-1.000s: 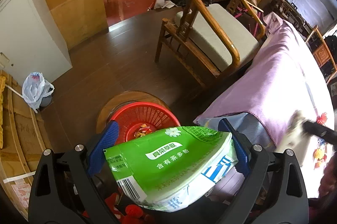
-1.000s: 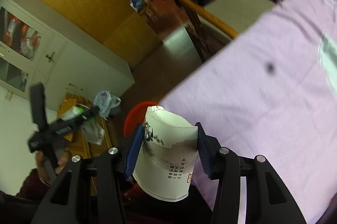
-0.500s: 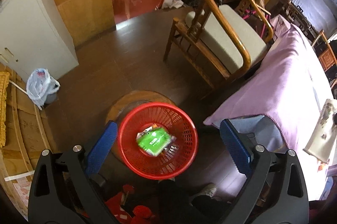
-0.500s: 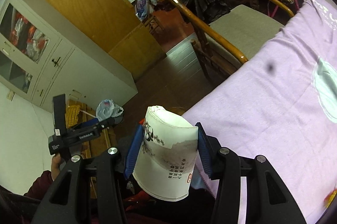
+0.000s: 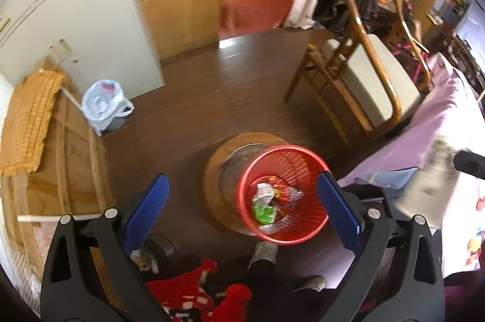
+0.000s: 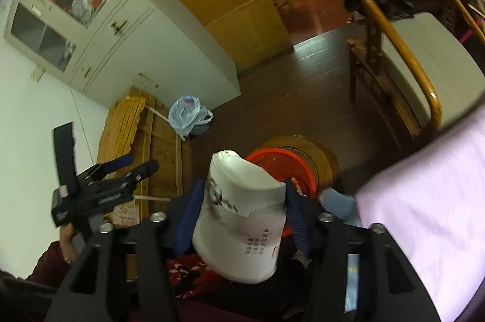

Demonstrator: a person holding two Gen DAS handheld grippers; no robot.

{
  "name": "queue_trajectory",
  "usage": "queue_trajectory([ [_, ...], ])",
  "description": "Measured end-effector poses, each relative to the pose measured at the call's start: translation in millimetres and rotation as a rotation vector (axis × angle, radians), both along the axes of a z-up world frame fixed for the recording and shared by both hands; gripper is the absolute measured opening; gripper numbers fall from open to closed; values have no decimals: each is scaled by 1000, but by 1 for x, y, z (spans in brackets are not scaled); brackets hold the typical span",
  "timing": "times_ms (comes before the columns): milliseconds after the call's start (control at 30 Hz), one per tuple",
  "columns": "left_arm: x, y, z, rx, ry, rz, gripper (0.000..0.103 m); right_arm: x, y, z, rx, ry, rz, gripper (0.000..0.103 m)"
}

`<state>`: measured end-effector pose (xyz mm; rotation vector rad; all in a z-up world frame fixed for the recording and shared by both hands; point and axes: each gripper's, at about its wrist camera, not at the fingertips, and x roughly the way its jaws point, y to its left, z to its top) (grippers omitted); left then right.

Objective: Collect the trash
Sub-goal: 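Lower the white paper cup into the basket and open the right tool, then bring both tools back over the table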

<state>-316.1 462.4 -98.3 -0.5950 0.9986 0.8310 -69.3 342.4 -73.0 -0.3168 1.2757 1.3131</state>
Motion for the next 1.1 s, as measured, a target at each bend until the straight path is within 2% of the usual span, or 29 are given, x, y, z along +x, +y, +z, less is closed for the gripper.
queue_trajectory([
  [33, -4, 0, 1, 4, 6, 8, 94, -2, 5, 1, -4, -15, 1, 73],
  [200, 7, 0, 7, 15, -2, -17, 94, 3, 3, 10, 18, -31, -14, 73],
  [300, 31, -1, 9, 18, -22, -78, 94, 18, -17, 15, 17, -45, -78, 73],
  [433, 79, -14, 15, 30, -52, -212, 94, 43, -61, 23, 16, -64, -215, 73],
  [667, 177, -66, 33, 63, -108, -494, 94, 85, -182, 44, 56, -116, -563, 75],
  [933, 272, -176, 51, 88, -157, -820, 94, 97, -348, 63, 103, -195, -982, 85],
  [1000, 290, -207, 54, 84, -169, -886, 94, 93, -401, 66, 115, -228, -1147, 91],
  [1033, 297, -219, 55, 80, -174, -908, 94, 88, -434, 67, 120, -243, -1259, 92],
  [1100, 311, -249, 57, 64, -183, -963, 95, 80, -480, 65, 133, -250, -1397, 92],
])
